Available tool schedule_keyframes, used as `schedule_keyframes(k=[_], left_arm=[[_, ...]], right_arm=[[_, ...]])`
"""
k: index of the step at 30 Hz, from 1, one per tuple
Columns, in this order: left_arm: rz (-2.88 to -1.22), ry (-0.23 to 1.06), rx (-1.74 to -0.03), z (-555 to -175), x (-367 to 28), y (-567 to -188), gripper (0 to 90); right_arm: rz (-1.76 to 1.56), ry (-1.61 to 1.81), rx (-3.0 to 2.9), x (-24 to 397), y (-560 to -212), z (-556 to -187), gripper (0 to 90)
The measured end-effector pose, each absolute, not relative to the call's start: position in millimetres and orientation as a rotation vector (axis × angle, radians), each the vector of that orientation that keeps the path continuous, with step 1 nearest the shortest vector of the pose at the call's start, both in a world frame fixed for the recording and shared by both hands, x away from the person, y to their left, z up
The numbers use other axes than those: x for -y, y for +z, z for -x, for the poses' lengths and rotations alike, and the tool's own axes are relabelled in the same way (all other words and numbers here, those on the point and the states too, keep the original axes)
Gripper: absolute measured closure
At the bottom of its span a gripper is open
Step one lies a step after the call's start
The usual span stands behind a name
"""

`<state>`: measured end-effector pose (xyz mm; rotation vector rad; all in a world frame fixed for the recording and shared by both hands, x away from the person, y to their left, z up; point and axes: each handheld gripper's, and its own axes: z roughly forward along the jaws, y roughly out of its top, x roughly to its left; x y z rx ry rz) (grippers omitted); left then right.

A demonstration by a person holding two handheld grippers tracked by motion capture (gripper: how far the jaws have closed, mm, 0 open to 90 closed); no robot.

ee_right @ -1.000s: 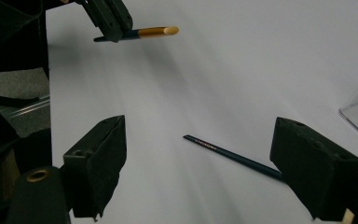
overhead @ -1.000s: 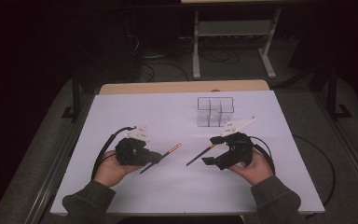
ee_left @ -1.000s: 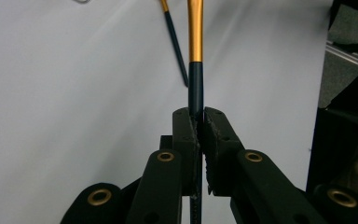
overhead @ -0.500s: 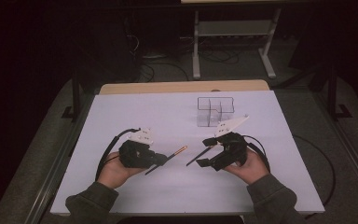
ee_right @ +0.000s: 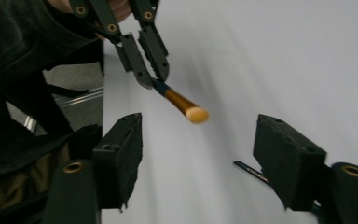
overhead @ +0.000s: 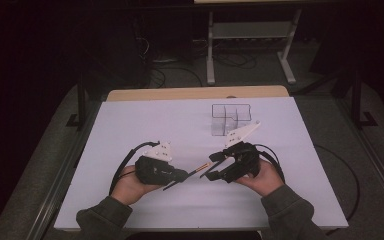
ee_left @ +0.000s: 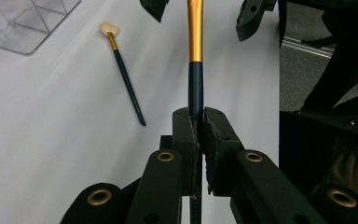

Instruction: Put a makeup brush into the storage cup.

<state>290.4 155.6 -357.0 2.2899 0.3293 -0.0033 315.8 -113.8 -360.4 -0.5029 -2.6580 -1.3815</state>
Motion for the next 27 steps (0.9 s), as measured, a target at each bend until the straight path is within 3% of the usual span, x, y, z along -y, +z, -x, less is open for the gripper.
schedule_keyframes(k=[27], left_arm=[[-2.295,-0.035,-0.215,-284.6,-142.8,-362.1,83.8]], right_arm=[[0.332,-1.386,2.497,113.3,-365.2,-319.5,81.3]])
